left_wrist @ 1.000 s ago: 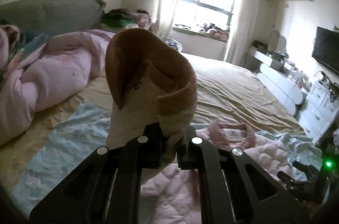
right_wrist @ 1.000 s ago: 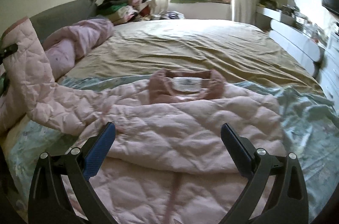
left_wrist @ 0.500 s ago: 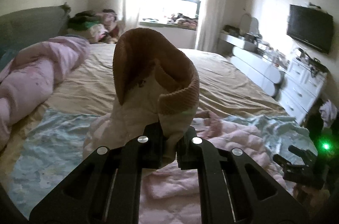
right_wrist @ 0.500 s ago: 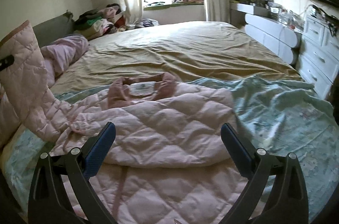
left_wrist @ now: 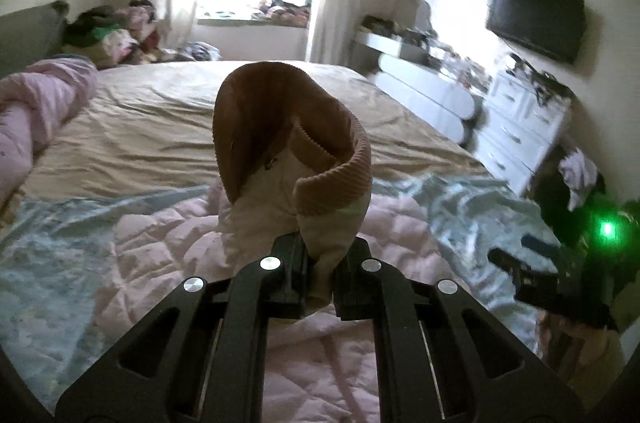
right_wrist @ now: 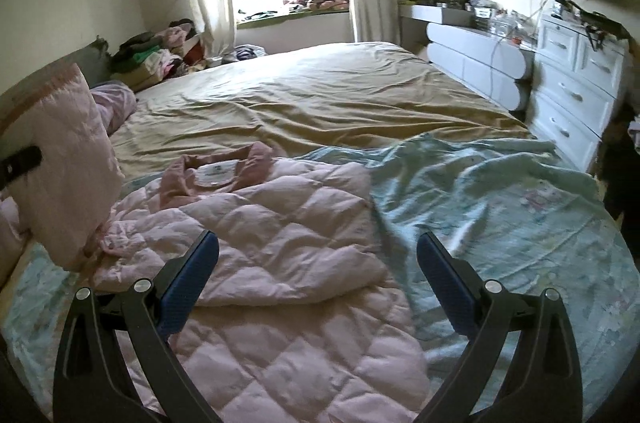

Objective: Fold large clothes
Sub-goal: 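Carry the held sleeve with the left tool across the jacket body, then lower the sleeve onto the jacket body and open the left tool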

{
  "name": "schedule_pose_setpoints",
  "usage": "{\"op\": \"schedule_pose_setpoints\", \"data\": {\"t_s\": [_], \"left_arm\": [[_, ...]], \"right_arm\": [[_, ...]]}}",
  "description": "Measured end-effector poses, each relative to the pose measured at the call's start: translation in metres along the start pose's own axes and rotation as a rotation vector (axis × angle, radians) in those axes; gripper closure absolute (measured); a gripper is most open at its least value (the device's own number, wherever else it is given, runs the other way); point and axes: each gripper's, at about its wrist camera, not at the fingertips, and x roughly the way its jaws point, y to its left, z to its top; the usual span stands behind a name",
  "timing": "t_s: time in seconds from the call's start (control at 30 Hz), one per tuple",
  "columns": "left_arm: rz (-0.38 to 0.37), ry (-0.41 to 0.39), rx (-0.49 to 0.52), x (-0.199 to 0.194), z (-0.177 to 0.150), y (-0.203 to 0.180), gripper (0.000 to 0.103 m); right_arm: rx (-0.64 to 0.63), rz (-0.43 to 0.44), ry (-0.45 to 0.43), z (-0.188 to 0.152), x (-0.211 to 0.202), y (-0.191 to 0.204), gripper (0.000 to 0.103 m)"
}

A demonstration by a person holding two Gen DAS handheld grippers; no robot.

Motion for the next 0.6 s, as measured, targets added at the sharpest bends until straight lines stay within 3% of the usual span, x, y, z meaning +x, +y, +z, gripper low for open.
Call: {"op": "schedule_pose_setpoints", "data": {"t_s": [0.6], "left_arm": [[-0.142, 0.2, 0.09, 0.078, -0.071, -0.027, 0.096]], "right_arm": [[0.023, -0.08, 0.013, -0.008, -0.003, -0.021, 0.004]]}}
